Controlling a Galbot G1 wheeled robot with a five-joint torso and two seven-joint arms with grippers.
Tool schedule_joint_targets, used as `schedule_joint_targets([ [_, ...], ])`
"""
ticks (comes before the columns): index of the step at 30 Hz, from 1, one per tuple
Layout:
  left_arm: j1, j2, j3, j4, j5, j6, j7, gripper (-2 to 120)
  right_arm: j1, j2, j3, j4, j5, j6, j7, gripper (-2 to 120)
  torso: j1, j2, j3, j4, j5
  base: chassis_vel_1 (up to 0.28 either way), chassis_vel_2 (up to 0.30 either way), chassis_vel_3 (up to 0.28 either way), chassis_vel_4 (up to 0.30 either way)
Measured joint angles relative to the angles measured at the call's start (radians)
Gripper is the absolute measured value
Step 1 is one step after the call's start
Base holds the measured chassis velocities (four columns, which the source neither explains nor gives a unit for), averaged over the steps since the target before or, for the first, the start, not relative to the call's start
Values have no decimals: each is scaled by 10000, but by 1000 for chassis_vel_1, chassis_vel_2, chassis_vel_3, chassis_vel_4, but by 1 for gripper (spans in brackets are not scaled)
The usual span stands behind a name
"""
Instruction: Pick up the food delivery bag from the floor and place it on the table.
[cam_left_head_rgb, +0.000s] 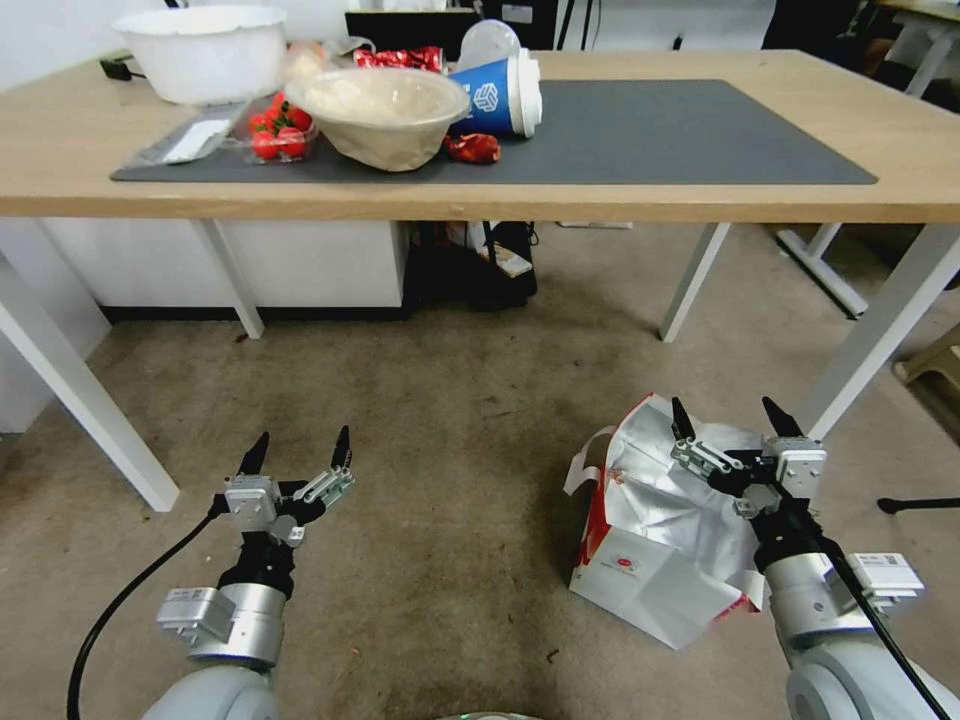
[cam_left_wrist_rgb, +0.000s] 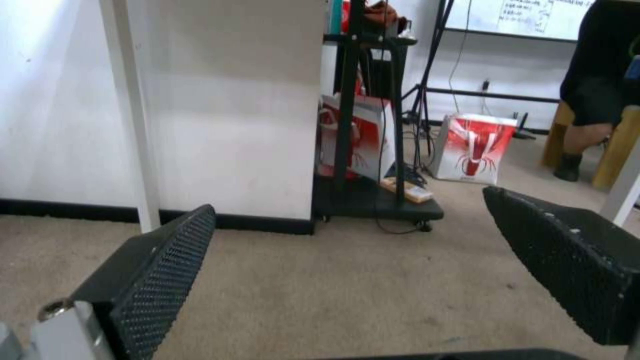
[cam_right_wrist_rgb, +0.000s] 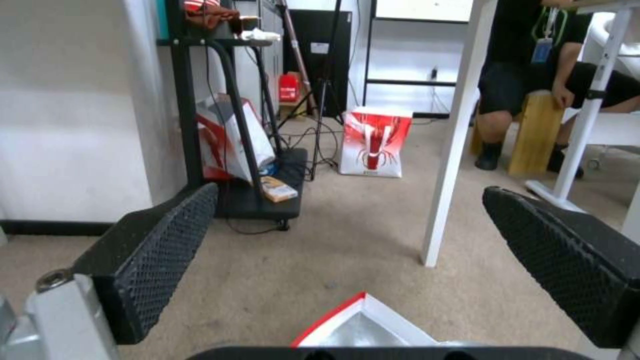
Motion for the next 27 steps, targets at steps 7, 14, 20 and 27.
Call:
schedule_joint_targets([
  [7, -29, 0, 0, 70, 4, 2, 1, 100, 18, -12, -10, -47, 0, 1, 1, 100, -4, -4, 0, 0, 0, 0, 0, 0, 0],
  [14, -92, 2, 12, 196, 6, -73, 3, 100, 33, 1, -34, -76, -130, -157, 182, 100, -2, 33, 0, -1, 0, 0, 0, 0, 0],
  [20, -118, 48, 16, 254, 6, -99, 1, 100, 266, -86, 17, -50, -375, -1371, 1105, 100, 2, 54, 0, -1, 0, 0, 0, 0, 0],
  [27, -175, 89, 19, 332, 5, -91, 0, 100, 1048, -320, 285, -613, -131, -2912, 2496, 100, 6, 70, 0, 0, 2, 0, 0, 0, 0],
])
